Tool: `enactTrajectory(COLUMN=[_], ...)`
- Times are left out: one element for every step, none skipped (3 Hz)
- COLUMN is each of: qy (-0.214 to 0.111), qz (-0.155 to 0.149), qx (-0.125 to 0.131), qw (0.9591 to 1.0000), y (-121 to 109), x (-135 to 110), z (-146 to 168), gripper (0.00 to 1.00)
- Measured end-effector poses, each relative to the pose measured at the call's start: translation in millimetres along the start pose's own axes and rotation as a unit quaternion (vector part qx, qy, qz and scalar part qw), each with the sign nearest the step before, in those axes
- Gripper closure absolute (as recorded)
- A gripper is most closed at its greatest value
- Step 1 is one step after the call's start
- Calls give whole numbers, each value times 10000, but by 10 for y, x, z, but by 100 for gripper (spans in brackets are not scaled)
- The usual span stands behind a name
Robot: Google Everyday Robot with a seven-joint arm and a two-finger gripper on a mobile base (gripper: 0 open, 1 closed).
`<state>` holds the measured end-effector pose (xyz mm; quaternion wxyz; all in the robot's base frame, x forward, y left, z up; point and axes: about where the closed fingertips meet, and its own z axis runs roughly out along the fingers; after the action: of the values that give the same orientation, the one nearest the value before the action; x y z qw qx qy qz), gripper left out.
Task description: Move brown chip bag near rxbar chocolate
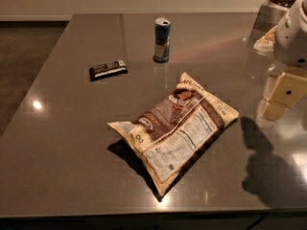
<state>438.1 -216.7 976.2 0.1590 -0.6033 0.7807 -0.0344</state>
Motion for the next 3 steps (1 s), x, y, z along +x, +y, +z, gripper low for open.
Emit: enactTrajectory(qy=[-2, -118, -480], qz=[-2, -116, -517], qx=[-1, -146, -459], qw=[10000, 9998, 9965], y=[0, -8, 6], x=[-1, -53, -325], z=[1, 62, 367], gripper=[0, 0, 0])
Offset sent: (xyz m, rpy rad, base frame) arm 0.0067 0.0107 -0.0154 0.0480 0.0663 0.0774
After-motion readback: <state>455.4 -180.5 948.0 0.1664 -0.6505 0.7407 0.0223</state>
